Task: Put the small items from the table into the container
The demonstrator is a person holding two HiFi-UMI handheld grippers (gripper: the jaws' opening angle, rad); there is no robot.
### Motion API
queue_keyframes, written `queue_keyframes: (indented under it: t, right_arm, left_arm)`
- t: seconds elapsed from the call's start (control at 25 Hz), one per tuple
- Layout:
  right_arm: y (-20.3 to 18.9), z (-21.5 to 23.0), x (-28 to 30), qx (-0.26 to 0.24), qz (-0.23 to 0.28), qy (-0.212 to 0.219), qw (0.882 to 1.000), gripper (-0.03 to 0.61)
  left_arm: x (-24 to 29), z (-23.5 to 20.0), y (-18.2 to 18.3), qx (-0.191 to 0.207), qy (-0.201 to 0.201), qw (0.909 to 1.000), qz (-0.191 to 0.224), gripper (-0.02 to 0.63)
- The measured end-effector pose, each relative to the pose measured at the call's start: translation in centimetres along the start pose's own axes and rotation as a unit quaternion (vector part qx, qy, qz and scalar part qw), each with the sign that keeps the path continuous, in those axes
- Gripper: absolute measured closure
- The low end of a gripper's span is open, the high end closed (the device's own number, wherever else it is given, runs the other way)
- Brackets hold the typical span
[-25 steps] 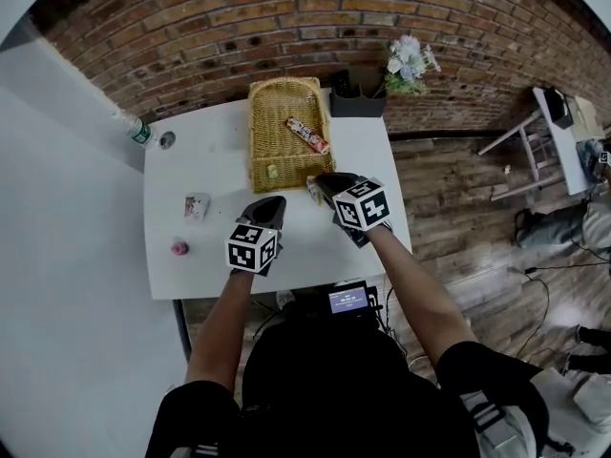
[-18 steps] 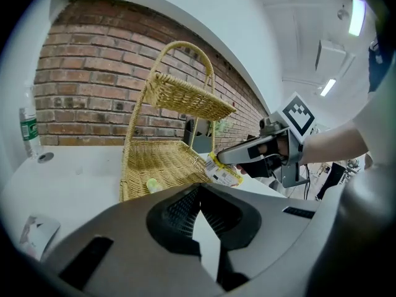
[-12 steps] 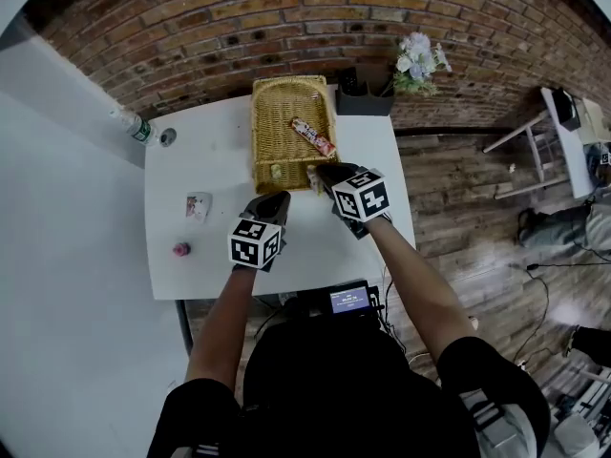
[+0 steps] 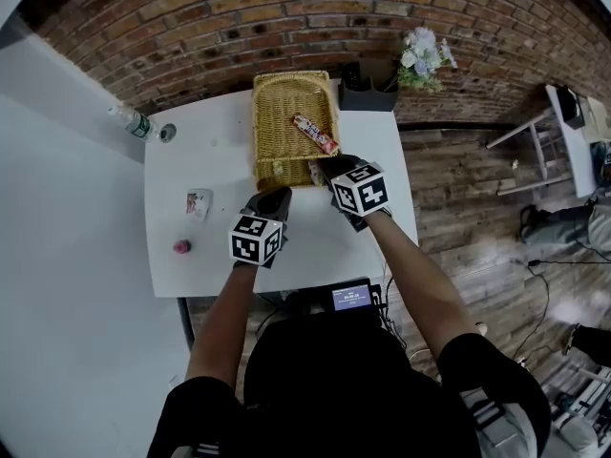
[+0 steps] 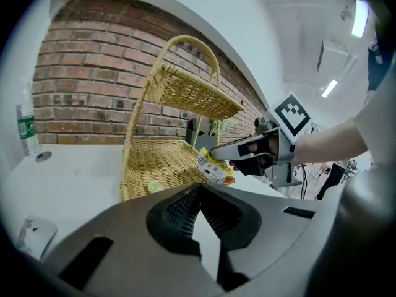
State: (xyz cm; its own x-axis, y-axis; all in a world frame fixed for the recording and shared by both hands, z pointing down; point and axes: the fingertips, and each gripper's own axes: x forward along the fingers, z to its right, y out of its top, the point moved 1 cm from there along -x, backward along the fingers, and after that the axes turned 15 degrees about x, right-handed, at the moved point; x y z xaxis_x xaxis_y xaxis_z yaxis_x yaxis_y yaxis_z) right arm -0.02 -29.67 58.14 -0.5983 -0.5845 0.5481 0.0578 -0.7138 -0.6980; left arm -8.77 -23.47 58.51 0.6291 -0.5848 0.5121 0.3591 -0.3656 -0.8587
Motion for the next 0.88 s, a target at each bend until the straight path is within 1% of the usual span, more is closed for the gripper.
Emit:
queue_keyframes:
  t: [0.36, 0.72, 0.76, 0.8, 0.88]
  right_arm:
    - [0.1, 0.1, 0.0, 0.013, -0.002, -0.004, 1.0, 0.555]
    - [0.2, -0.3, -0.6, 0.023, 0.002, 0.002, 1.0, 0.552]
    - [0.2, -0.3, -0.7, 0.026, 0.004, 0.002, 1.0, 0.536]
    - [0.2, -0.3, -0.9, 0.031, 0.005, 0.003, 1.0, 0.501]
    - [0.2, -0.5, -1.2, 0.034, 0.006, 0.006, 0.999, 0.479]
  left_arm:
    - [-0.4, -0.1, -0.1, -0.001, 0.004, 1.0, 0.0, 0.606]
    - [-1.1, 0.3, -0.2, -0.002, 0.008, 1.0, 0.003, 0.606]
    - [-1.2, 0.4, -0.2, -0.002, 0.008, 1.0, 0.003, 0.606]
    - [-1.4, 0.4, -0.2, -0.001, 0.009, 1.0, 0.004, 0.606]
    - [-1.6, 0.6, -0.1, -0.001, 0.009, 0.9999, 0.005, 0.606]
